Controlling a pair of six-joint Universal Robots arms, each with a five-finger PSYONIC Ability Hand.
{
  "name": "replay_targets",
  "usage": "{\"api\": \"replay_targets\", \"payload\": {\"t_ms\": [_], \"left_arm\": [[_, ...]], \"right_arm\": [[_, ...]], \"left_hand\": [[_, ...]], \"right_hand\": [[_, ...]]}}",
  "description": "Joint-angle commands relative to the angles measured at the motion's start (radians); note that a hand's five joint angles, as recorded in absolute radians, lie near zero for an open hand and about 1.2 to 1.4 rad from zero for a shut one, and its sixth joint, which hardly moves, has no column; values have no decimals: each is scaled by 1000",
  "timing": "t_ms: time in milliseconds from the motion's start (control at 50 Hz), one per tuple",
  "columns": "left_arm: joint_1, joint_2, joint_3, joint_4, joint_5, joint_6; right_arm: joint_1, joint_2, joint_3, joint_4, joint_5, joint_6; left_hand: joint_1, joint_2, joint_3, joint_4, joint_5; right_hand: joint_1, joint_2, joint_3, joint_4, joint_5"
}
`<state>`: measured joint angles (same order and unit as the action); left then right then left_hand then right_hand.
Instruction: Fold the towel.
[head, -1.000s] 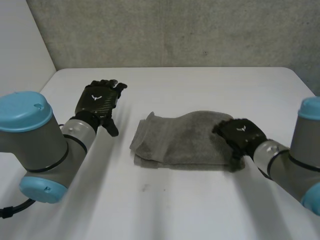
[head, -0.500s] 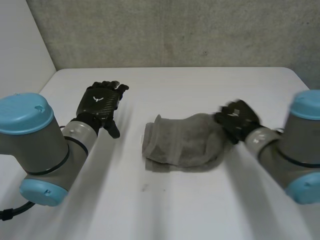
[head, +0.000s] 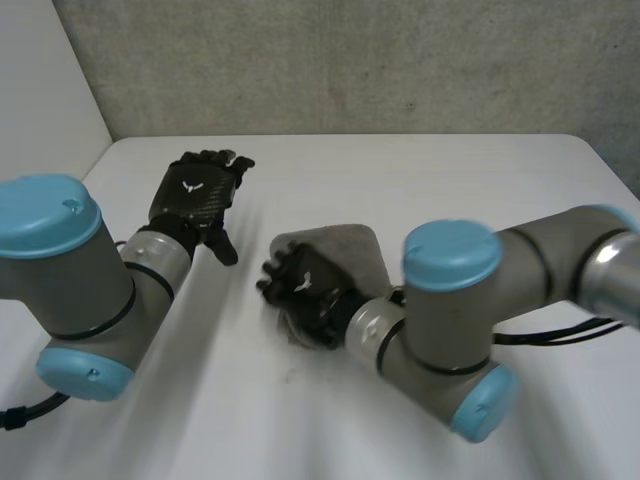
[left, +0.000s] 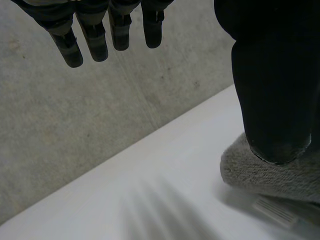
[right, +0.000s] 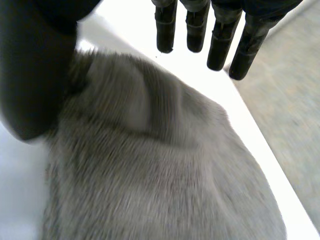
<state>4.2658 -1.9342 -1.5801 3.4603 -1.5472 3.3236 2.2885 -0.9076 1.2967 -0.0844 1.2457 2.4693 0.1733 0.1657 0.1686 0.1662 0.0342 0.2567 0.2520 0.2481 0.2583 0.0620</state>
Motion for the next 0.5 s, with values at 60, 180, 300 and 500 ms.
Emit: {"api": "replay_targets", "payload": {"t_ms": [60,180,300,500], "left_arm": [[-21,-15,81,-3,-4,-10],[-95,-51,167,-47,-10,-99],[-165,-146,265,-186,-14,-199],[-213,-284,313,-314,-168,-274]], "right_arm": [[-207,-203,119,6,34,438],[-282,-237,127,18,35,579],[-291,-215,82,100,38,593],[-276,-70,-59,235,69,605]], "left_hand": [[1,9,6,8,-34],[8,16,13,15,-28],[20,27,24,27,-16],[20,27,24,27,-16]], "right_hand": [[-82,-77,-74,-84,-62],[-82,-77,-74,-84,-62],[-82,-77,-74,-84,-62],[-82,-77,-74,-84,-62]]}}
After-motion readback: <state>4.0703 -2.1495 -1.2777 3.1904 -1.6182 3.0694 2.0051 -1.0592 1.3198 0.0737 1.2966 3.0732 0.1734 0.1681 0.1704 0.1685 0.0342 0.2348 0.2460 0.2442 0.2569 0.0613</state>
